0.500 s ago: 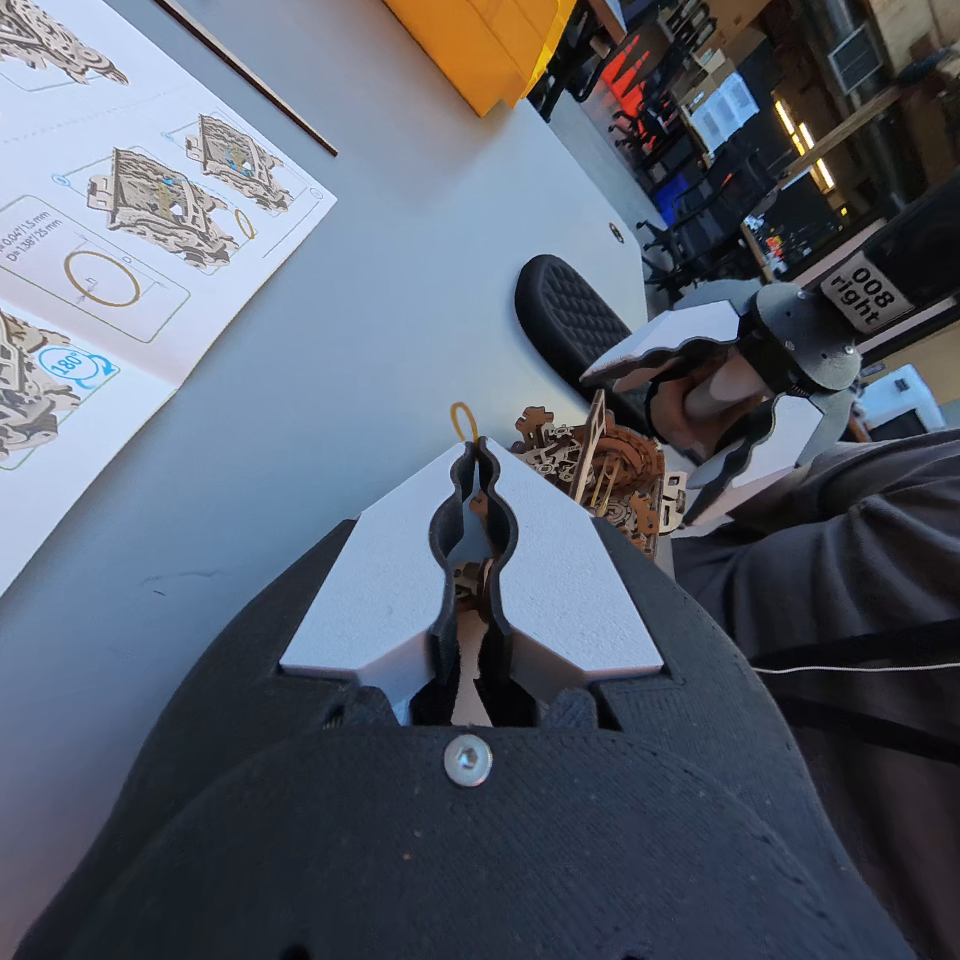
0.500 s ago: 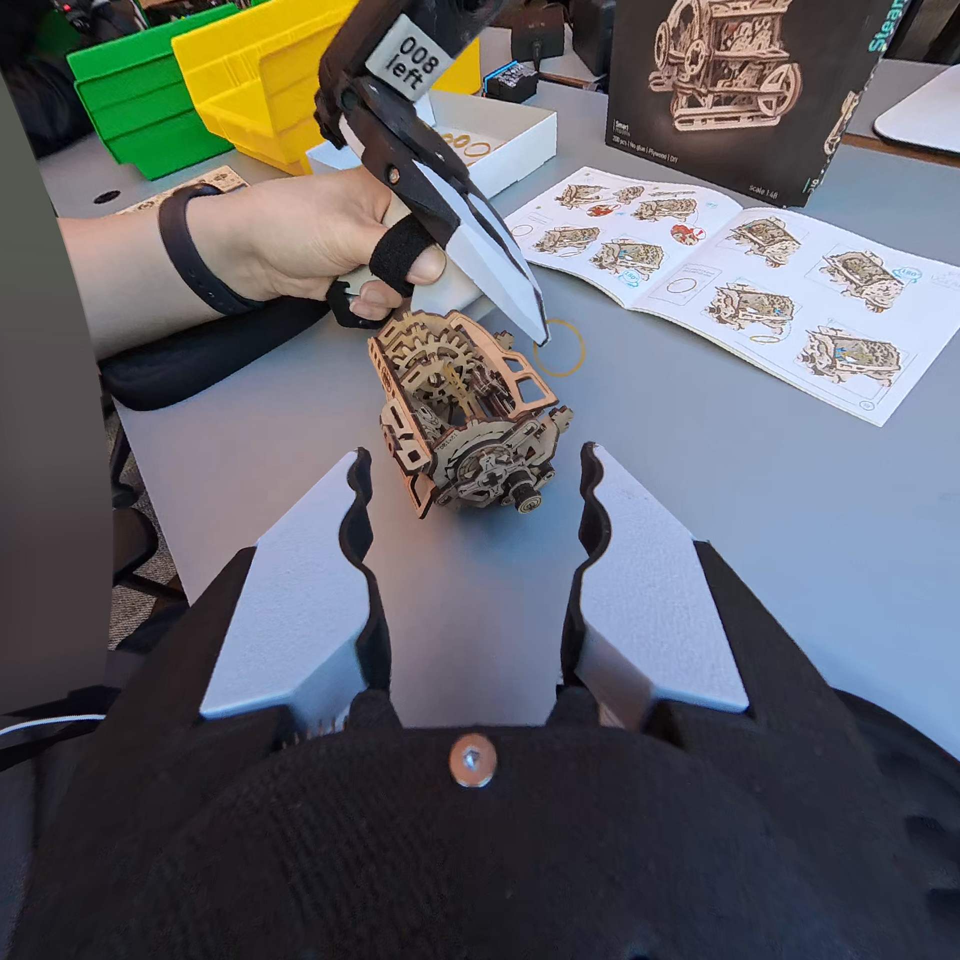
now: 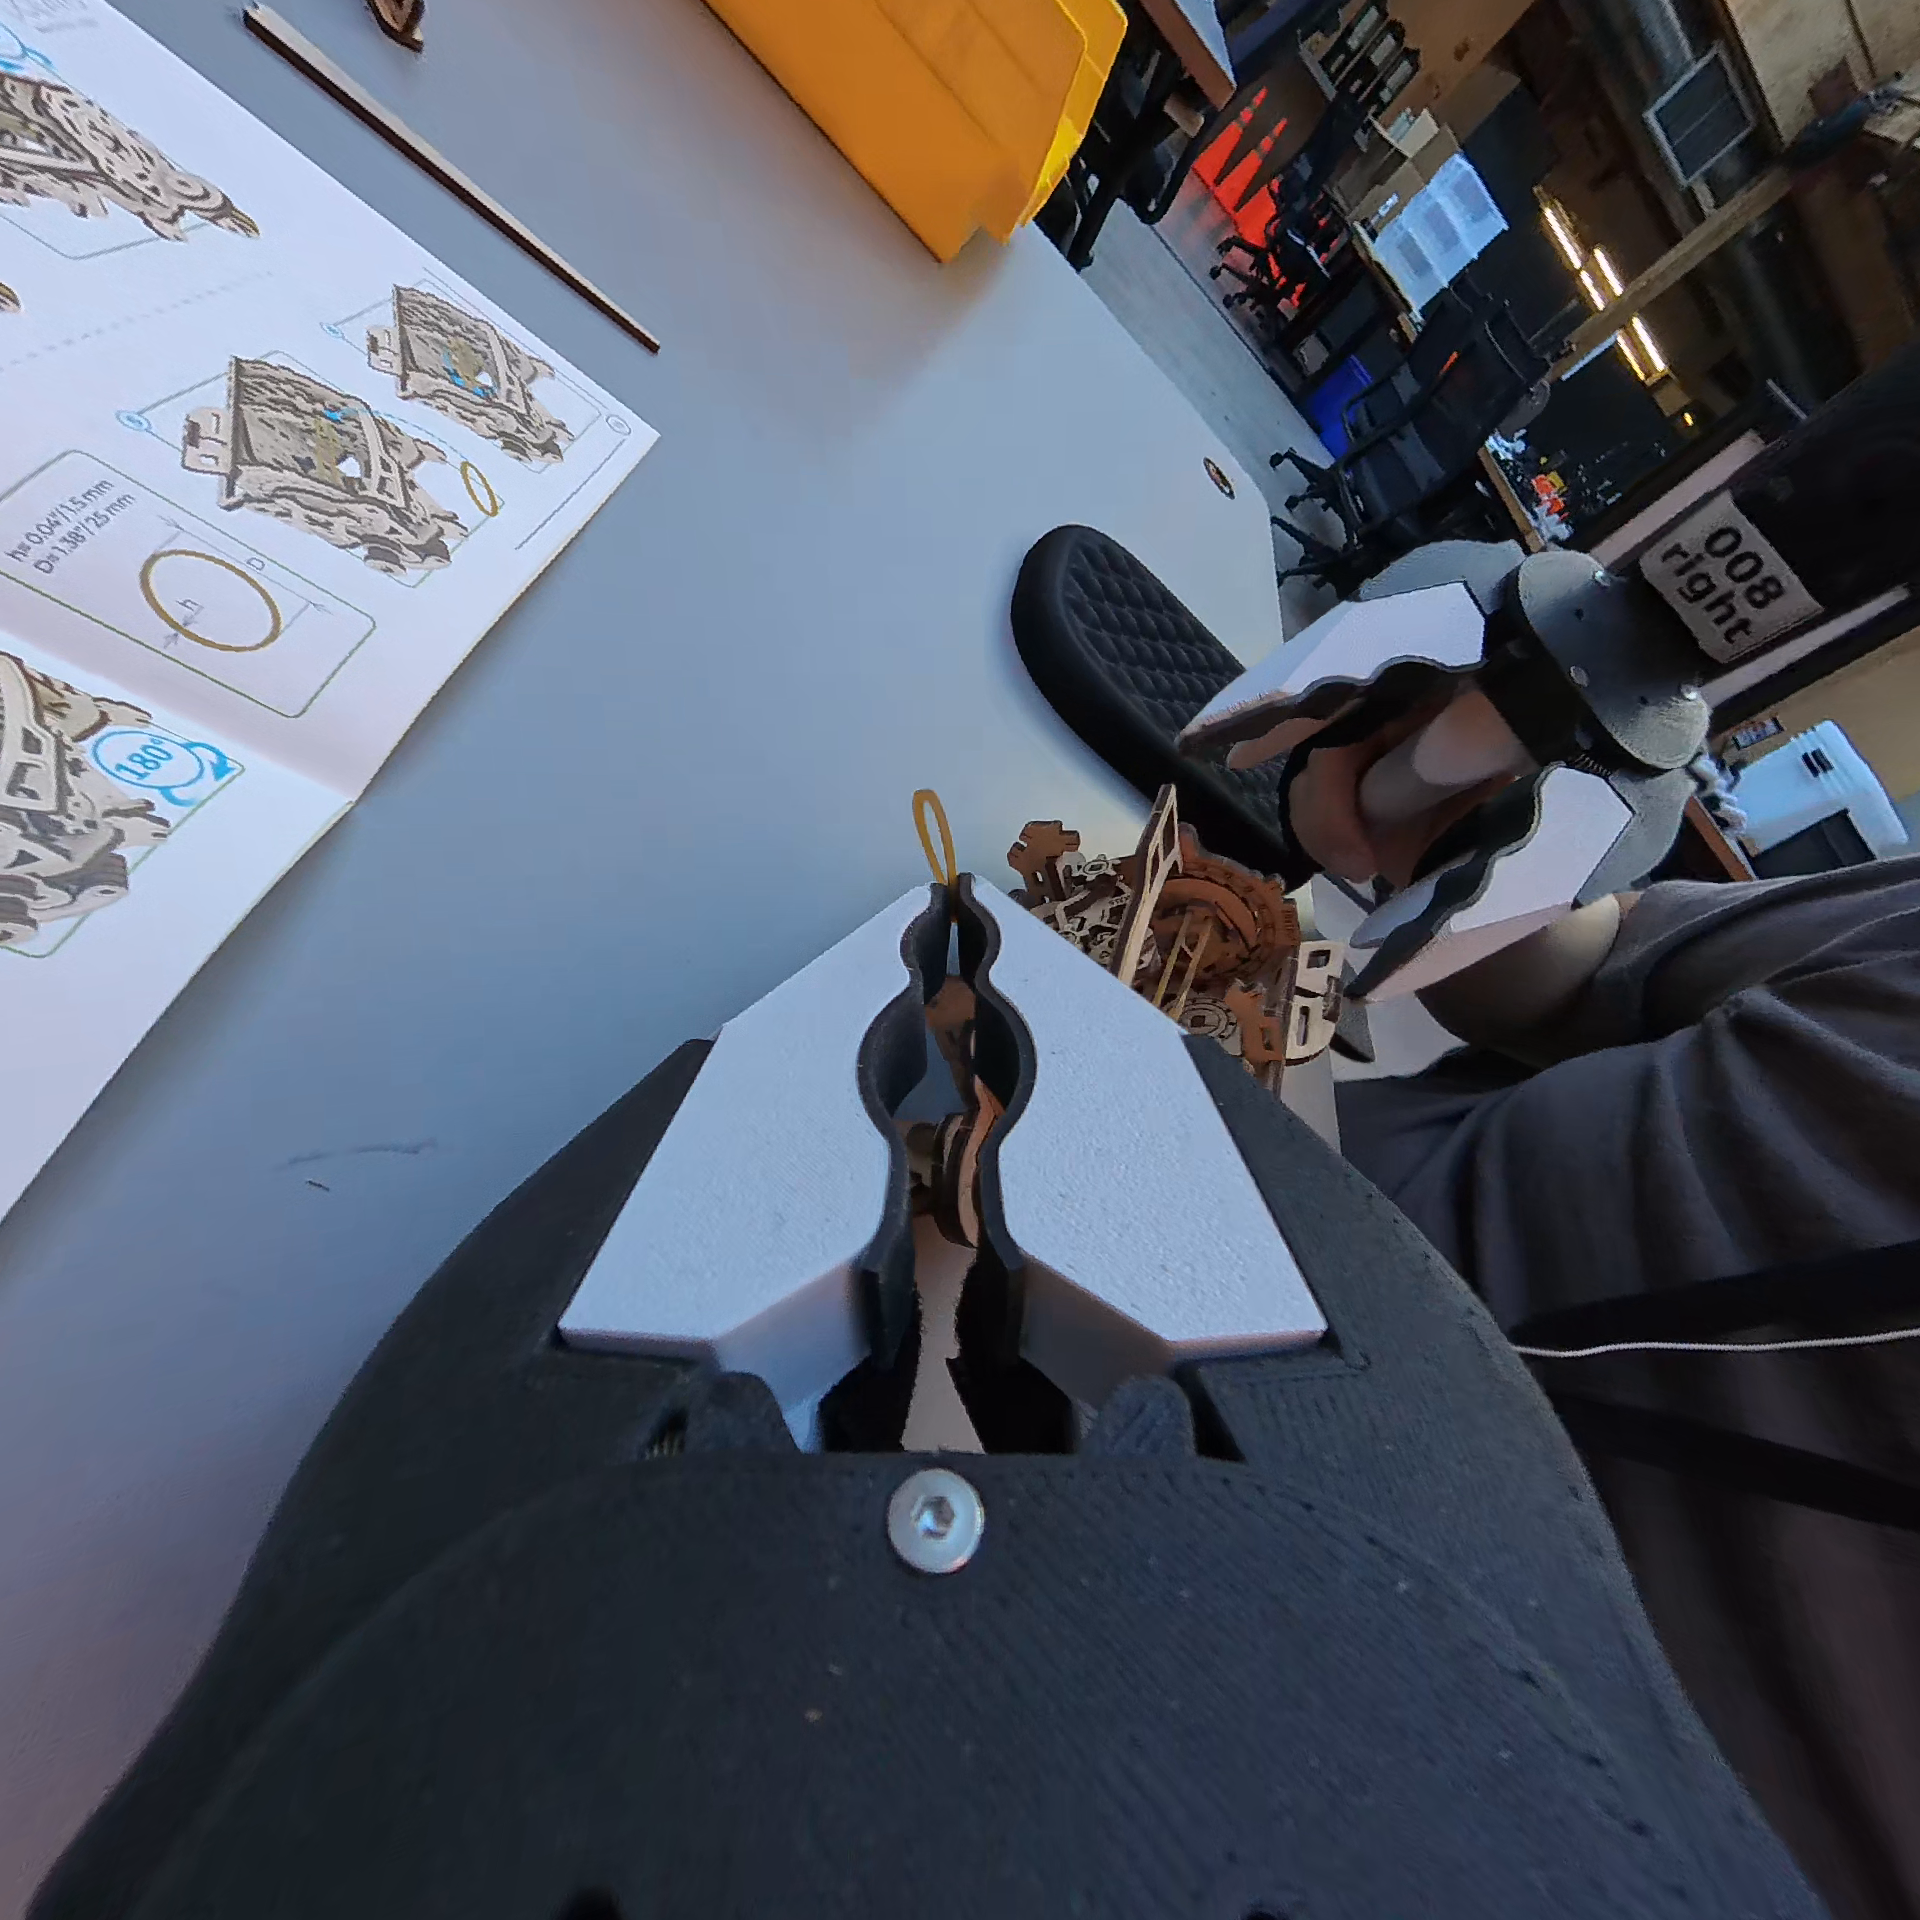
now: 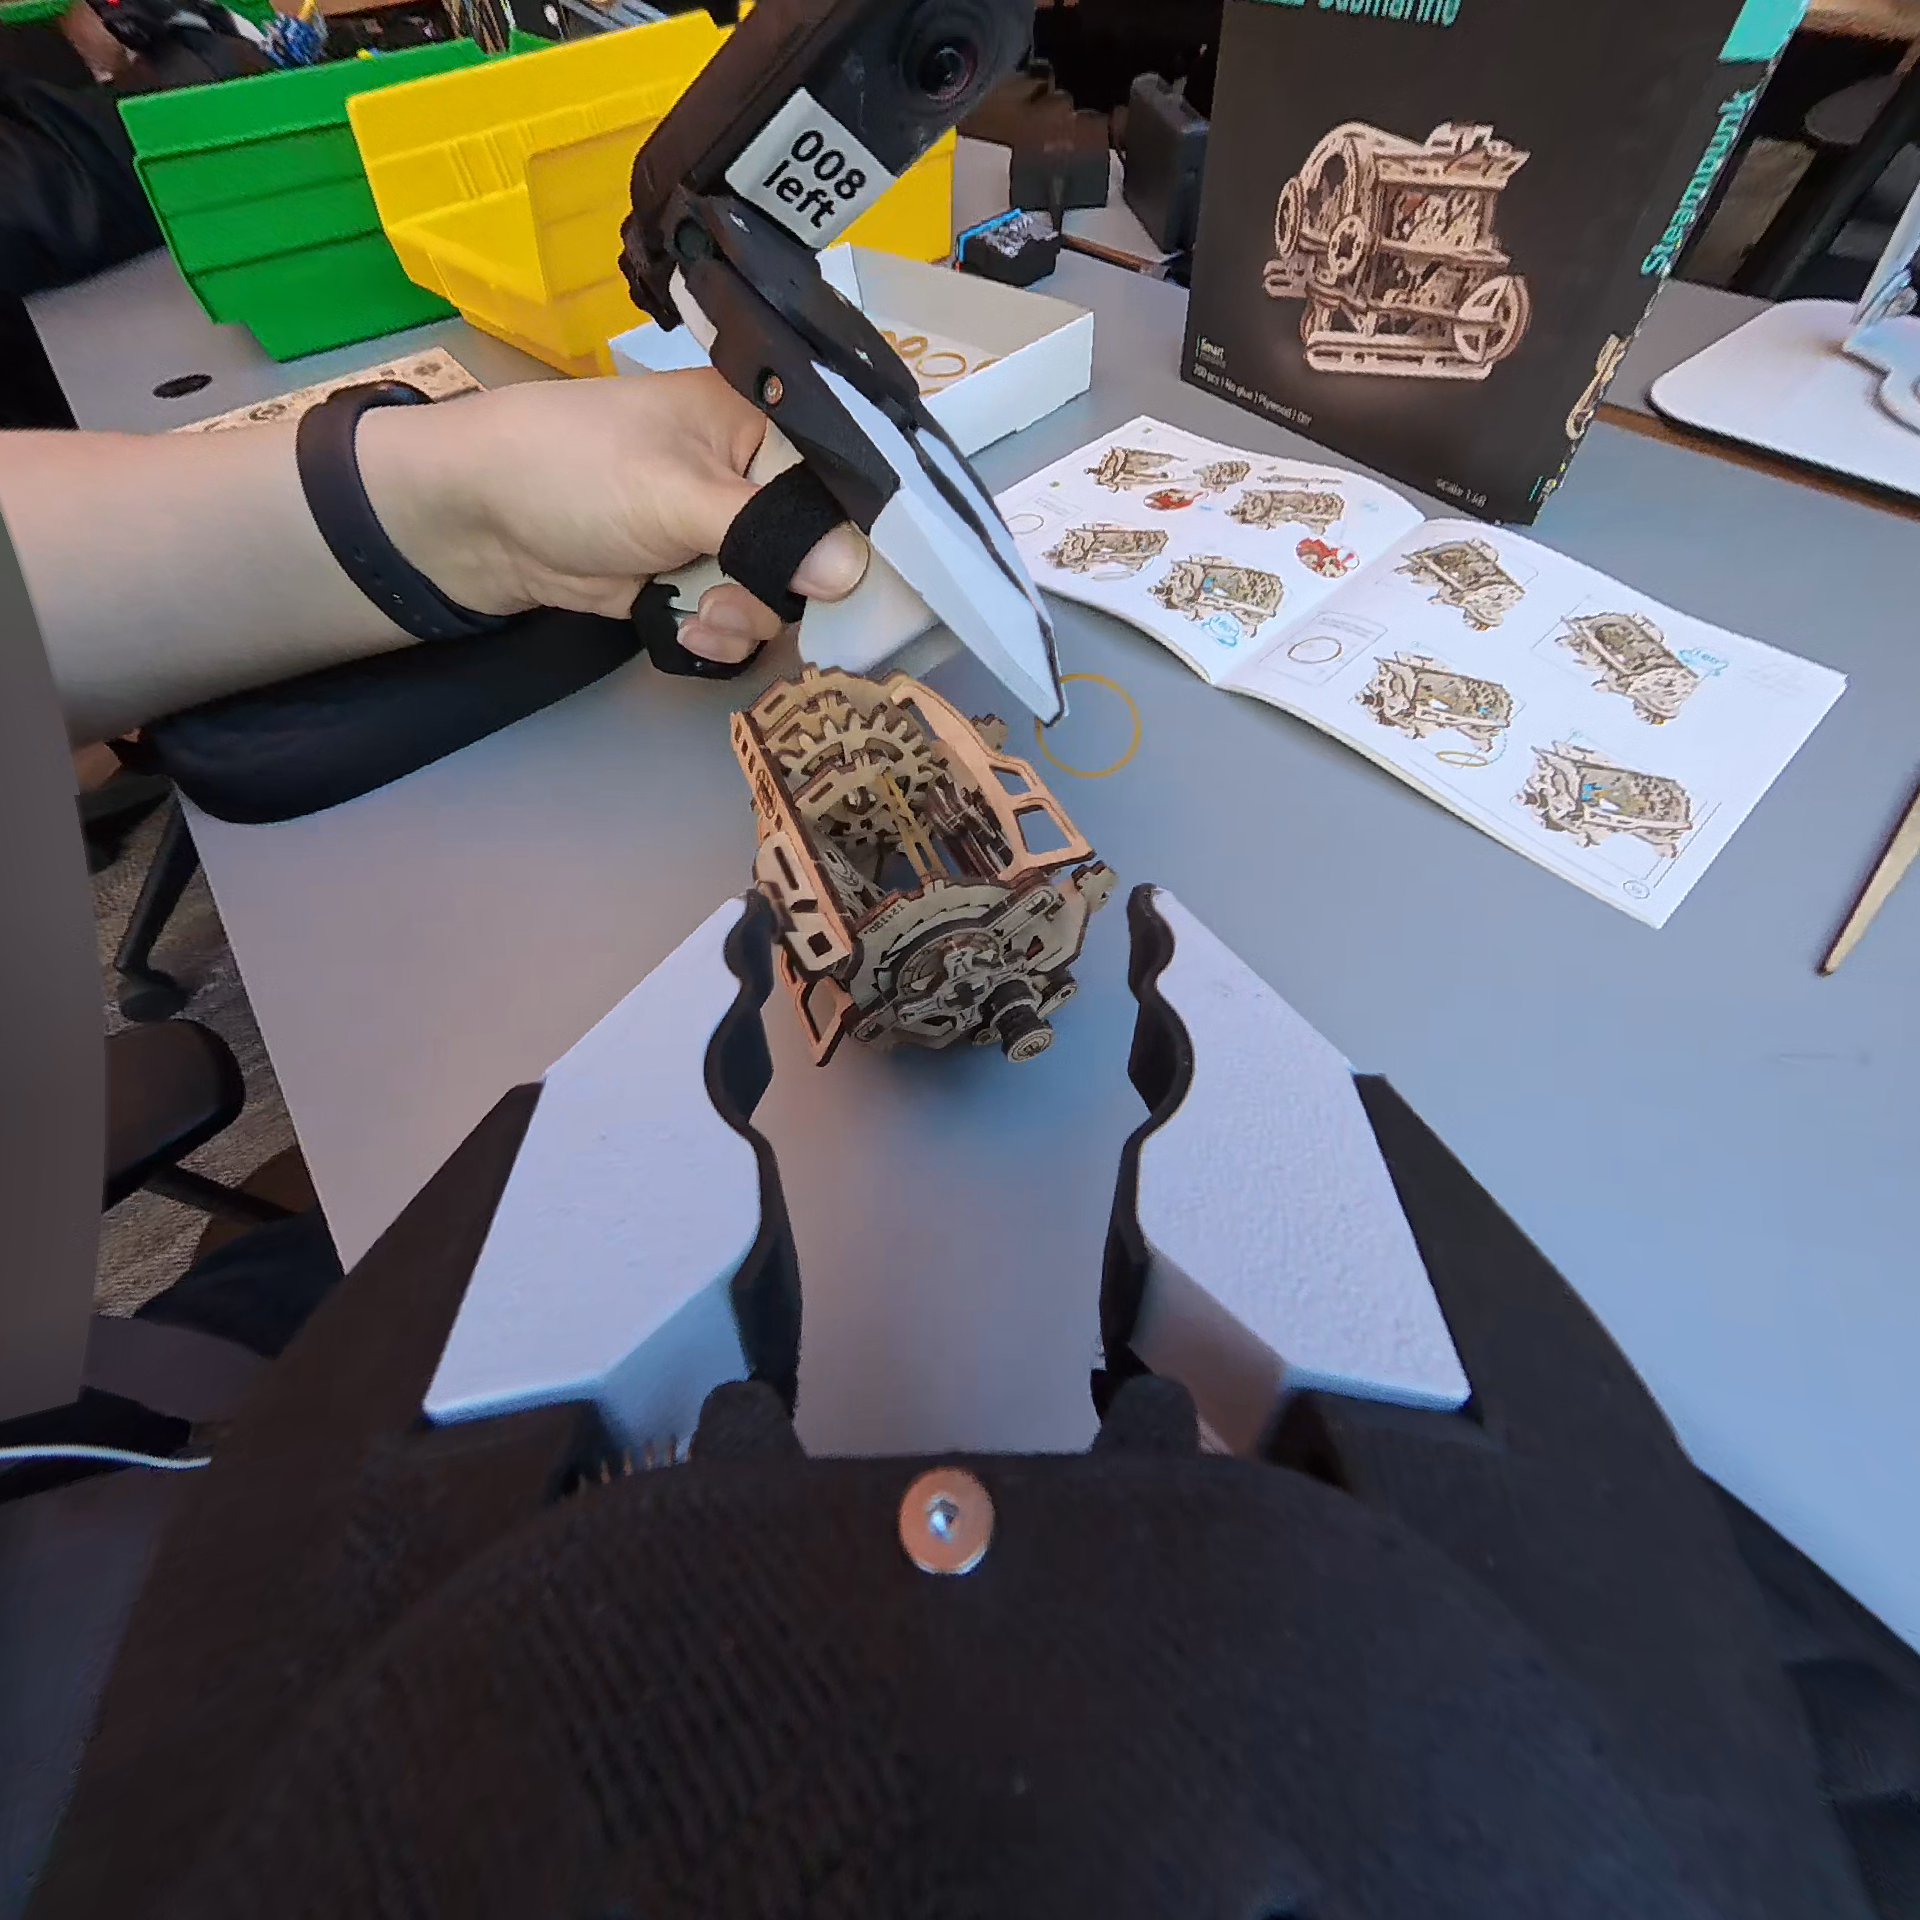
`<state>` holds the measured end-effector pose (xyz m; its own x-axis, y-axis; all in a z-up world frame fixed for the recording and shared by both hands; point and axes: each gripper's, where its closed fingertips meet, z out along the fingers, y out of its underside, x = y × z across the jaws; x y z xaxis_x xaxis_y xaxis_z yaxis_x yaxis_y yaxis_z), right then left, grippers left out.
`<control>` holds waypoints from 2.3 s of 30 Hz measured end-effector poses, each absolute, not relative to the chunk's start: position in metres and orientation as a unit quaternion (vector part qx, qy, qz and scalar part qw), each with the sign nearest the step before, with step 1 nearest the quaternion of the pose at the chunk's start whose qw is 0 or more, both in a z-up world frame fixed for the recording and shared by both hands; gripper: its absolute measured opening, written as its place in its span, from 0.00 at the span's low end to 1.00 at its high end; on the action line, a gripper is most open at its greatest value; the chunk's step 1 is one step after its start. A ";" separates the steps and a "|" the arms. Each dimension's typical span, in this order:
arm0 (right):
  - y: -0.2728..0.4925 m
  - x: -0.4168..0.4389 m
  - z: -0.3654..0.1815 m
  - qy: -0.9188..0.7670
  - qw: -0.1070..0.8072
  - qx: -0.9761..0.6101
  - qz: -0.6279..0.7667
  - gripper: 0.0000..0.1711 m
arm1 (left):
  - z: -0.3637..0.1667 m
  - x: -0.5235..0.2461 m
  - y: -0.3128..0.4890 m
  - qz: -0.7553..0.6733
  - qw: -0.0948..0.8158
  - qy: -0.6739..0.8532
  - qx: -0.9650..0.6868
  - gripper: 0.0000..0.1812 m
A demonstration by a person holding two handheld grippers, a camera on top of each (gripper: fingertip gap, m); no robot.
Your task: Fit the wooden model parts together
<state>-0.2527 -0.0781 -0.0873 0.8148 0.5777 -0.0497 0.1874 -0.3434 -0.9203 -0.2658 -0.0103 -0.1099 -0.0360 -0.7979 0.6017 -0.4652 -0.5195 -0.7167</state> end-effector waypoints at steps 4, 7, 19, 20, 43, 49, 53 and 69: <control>-0.080 -0.252 -0.079 -0.247 0.543 -0.777 0.202 0.38 | -0.098 -0.267 -0.010 -0.577 0.146 0.445 -0.669 0.00; -0.086 -0.256 -0.087 -0.252 0.534 -0.782 0.201 0.39 | -0.102 -0.267 -0.009 -0.578 0.139 0.441 -0.673 0.00; -0.085 -0.263 -0.099 -0.285 0.514 -0.783 0.206 0.39 | -0.109 -0.268 -0.012 -0.561 0.132 0.456 -0.678 0.00; -0.087 -0.264 -0.099 -0.292 0.511 -0.779 0.215 0.39 | -0.109 -0.268 -0.013 -0.561 0.131 0.456 -0.678 0.00; -0.073 -0.247 -0.106 -0.518 0.351 -0.695 0.354 0.45 | -0.056 -0.345 -0.079 -0.642 0.148 0.411 -0.630 0.00; -0.076 -0.259 -0.106 -0.530 0.327 -0.677 0.392 0.43 | -0.084 -0.331 -0.090 -0.623 0.128 0.406 -0.656 0.00; -0.085 -0.260 -0.106 -0.533 0.327 -0.676 0.390 0.41 | -0.094 -0.330 -0.079 -0.601 0.138 0.403 -0.676 0.00; -0.129 -0.295 -0.101 -0.533 0.357 -0.677 0.360 0.38 | -0.099 -0.302 -0.040 -0.546 0.132 0.433 -0.705 0.00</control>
